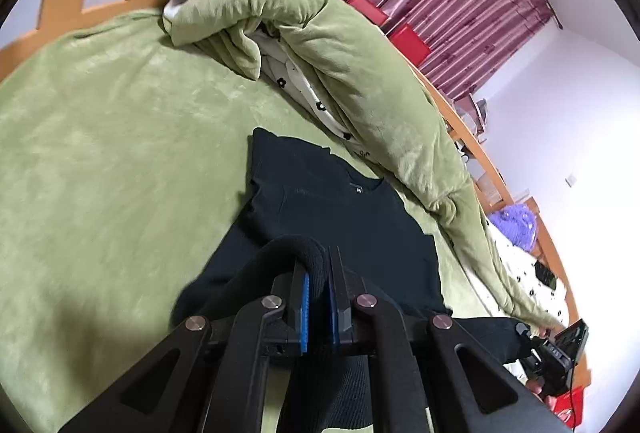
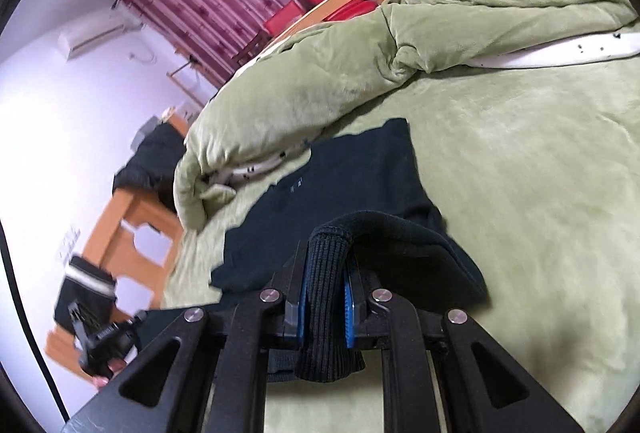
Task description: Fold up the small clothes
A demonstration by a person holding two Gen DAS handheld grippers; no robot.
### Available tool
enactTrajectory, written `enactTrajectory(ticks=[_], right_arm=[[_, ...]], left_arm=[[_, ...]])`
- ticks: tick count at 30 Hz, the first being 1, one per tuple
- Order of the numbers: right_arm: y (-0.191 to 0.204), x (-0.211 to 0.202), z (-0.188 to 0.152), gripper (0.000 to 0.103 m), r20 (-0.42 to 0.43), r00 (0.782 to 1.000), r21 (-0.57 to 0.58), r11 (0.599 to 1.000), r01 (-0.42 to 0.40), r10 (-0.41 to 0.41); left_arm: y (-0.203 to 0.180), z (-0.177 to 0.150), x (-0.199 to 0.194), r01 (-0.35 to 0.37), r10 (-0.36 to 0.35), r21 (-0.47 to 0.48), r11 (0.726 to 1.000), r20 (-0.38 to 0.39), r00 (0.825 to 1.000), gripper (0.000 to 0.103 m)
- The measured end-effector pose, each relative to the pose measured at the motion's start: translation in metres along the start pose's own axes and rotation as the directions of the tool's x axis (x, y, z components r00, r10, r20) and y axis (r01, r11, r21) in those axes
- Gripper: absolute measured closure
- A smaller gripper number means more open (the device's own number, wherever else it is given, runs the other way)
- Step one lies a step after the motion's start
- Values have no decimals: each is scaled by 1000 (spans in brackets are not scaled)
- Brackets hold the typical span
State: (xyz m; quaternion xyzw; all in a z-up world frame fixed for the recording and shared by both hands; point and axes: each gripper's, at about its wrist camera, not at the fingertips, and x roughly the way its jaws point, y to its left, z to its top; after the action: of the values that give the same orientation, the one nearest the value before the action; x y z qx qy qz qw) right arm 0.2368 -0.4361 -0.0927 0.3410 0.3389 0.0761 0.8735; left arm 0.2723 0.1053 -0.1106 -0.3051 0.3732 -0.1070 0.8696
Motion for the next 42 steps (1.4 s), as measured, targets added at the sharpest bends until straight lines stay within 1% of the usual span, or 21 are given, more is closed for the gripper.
enactTrajectory(ticks=[5, 11, 14, 15, 16, 17, 19, 20, 22, 23, 24, 25, 27, 29, 33, 35, 37, 39, 40, 41, 42], right_arm=[[0, 58, 41, 89, -24, 1000, -3, 1000, 3, -3], [-2, 125, 79, 89, -59, 998, -43, 999, 17, -20], [-7, 156, 99, 89, -63, 998, -46, 999, 27, -30], [-10, 166, 105, 85, -66, 997, -46, 998, 33, -36], [-12, 175, 109, 79, -69, 997, -49, 998, 36, -40], [-15, 185, 114, 76, -73, 996, -51, 997, 51, -55], [-20, 199, 119, 61, -75, 994, -53, 996, 74, -78], [-21, 203, 119, 59, -72, 993, -72, 994, 85, -90], [-21, 203, 115, 58, -58, 991, -114, 987, 112, -120], [-22, 202, 111, 58, -60, 990, -135, 983, 121, -130], [-23, 200, 106, 58, -66, 989, -146, 981, 124, -135], [-25, 198, 102, 57, -73, 987, -154, 980, 129, -141], [-29, 188, 90, 57, -85, 984, -163, 977, 140, -155], [-34, 177, 78, 57, -100, 982, -165, 976, 145, -162], [-42, 153, 52, 58, -134, 971, -179, 969, 171, -196], [-45, 141, 37, 58, -143, 968, -188, 966, 180, -208], [-46, 133, 21, 58, -154, 959, -205, 957, 203, -237], [-49, 126, 3, 57, -170, 953, -218, 953, 210, -249], [-50, 123, -8, 55, -183, 951, -222, 952, 208, -251], [-52, 120, -16, 53, -188, 950, -223, 952, 207, -251], [-54, 118, -26, 49, -192, 949, -224, 953, 205, -250]], left_arm=[[-3, 35, 51, -19, 20, 15, 1000, -9, 1000, 95], [-4, 74, 115, -48, 49, 31, 998, -25, 998, 95], [-4, 89, 139, -55, 56, 39, 998, -36, 998, 95], [-5, 94, 147, -55, 57, 46, 997, -43, 997, 93], [-6, 96, 152, -68, 71, 56, 996, -47, 996, 92], [-9, 98, 158, -107, 111, 75, 991, -50, 993, 92], [-13, 99, 168, -177, 184, 102, 979, -62, 981, 88], [-14, 96, 172, -189, 197, 111, 976, -67, 978, 83], [-13, 90, 176, -191, 200, 121, 974, -68, 977, 79], [-13, 84, 173, -199, 208, 138, 970, -53, 977, 76], [-13, 82, 170, -202, 209, 145, 969, -39, 977, 67], [-13, 79, 165, -208, 213, 147, 967, -15, 977, 61], [-10, 76, 149, -193, 191, 124, 973, 31, 981, 31], [-8, 74, 131, -159, 154, 91, 983, 64, 986, 23], [-11, 64, 110, -170, 166, 101, 980, 38, 985, 22], [-10, 50, 102, -183, 183, 117, 976, 12, 983, 22], [-5, 34, 97, -178, 181, 122, 976, -15, 983, 22], [4, 10, 93, -176, 183, 128, 976, -49, 982, 22], [7, 2, 91, -176, 185, 131, 976, -59, 981, 22], [15, -13, 89, -172, 183, 136, 976, -75, 980, 22], [20, -22, 87, -169, 181, 135, 976, -82, 980, 23]])
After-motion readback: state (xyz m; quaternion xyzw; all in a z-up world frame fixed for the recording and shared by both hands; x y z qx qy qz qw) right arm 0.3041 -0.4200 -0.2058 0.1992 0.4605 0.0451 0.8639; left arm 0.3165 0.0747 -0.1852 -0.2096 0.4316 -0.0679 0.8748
